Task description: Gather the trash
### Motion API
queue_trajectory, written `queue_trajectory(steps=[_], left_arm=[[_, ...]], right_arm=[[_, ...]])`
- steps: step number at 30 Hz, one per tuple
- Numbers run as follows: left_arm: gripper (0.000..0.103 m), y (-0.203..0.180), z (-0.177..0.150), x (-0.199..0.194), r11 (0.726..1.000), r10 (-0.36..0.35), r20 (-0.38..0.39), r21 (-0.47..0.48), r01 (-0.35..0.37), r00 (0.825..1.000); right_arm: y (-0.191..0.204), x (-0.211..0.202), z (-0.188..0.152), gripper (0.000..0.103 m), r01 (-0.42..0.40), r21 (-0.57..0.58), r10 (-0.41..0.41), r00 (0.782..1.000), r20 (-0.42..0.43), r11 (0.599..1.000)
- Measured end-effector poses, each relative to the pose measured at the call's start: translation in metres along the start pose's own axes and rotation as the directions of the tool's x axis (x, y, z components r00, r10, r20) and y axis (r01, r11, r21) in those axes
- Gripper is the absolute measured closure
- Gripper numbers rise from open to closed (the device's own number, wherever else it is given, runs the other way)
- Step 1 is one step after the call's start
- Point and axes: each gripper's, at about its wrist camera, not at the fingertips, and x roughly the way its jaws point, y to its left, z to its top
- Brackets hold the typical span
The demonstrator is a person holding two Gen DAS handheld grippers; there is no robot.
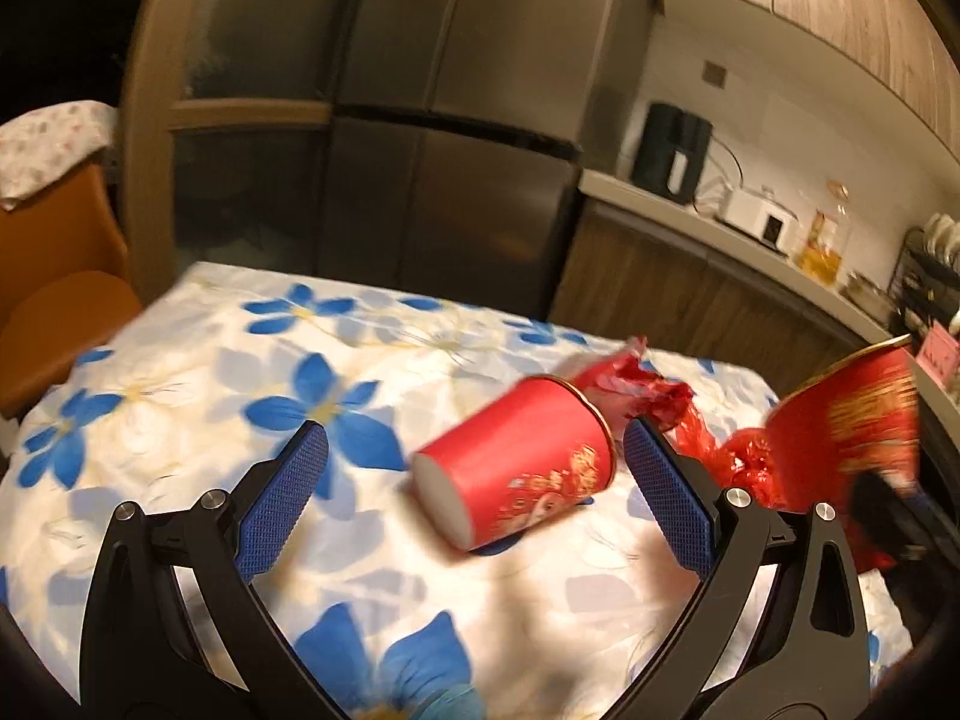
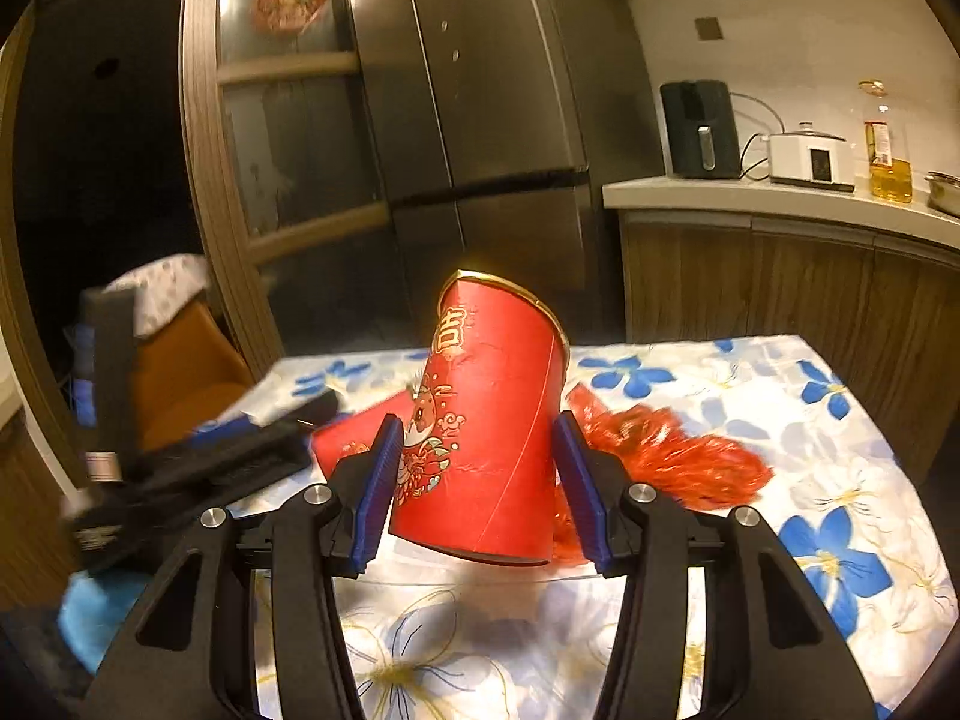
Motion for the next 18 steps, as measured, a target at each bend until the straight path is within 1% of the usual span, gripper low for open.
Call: queue_trajectory(steps=[3, 7, 8, 10, 13, 18], left_arm=[[0.006, -0.007, 0.003, 0.015, 0.998, -0.023, -0.019, 0.053, 0.024, 1.0], [0.006, -0.006, 0.005, 0.032, 0.993, -0.078, -0.065, 0.087, 0.083, 0.995], [0.006, -0.006, 0.005, 0.036, 0.992, -0.082, -0.073, 0.094, 0.088, 0.994], [0.006, -0.002, 0.006, 0.045, 0.987, -0.124, -0.108, 0.084, 0.134, 0.986], [0.006, -0.001, 0.005, 0.054, 0.982, -0.162, -0.141, 0.078, 0.174, 0.977], [0.006, -0.008, -0.001, 0.061, 0.975, -0.173, -0.178, 0.109, 0.194, 0.969]], right_arm=[[-0.003, -0.009, 0.002, 0.052, 0.003, -0.004, -0.003, 1.0, 0.017, 1.0], [-0.007, -0.017, 0.004, 0.052, 0.003, 0.002, -0.003, 1.0, 0.029, 1.0], [-0.007, -0.019, 0.005, 0.052, 0.004, 0.002, -0.004, 0.999, 0.033, 1.0], [-0.007, -0.02, 0.006, 0.052, 0.008, -0.002, -0.008, 0.999, 0.04, 1.0], [-0.008, -0.022, 0.007, 0.052, 0.009, -0.003, -0.009, 0.999, 0.041, 1.0], [-0.007, -0.022, 0.007, 0.052, 0.015, -0.002, -0.015, 0.999, 0.044, 1.0]])
